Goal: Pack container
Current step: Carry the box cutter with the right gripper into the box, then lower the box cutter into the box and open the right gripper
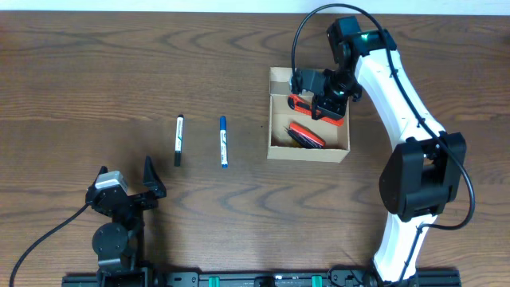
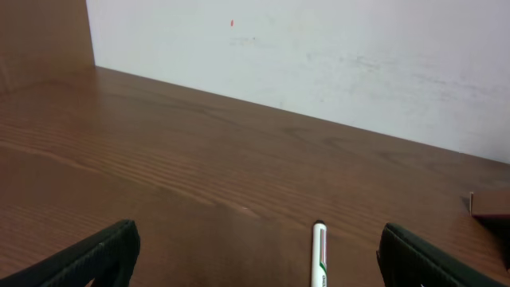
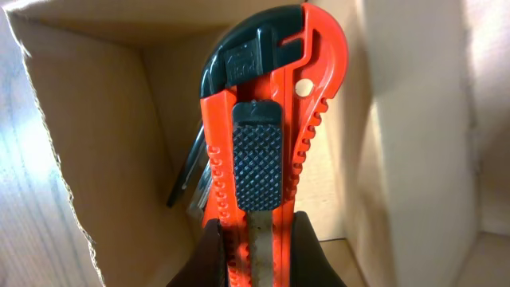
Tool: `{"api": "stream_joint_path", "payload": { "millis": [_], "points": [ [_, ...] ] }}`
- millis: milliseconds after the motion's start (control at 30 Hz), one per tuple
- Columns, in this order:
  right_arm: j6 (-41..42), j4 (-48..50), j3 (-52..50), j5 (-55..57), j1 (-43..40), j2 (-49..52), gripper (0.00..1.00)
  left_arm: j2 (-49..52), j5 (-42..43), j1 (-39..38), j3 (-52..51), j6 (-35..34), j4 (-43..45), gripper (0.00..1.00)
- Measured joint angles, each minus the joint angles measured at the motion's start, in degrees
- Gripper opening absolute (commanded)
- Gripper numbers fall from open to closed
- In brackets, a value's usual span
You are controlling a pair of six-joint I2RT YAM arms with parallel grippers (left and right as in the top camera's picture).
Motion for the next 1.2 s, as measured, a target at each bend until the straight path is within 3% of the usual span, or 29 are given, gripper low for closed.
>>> {"api": "stream_joint_path", "payload": {
  "millis": [1200],
  "points": [
    [-0.17, 0.44, -0.07, -5.97, -0.04, 4.00, 0.01, 0.00, 0.00, 0.00, 0.00, 0.00, 0.00, 0.95]
  ]
}}
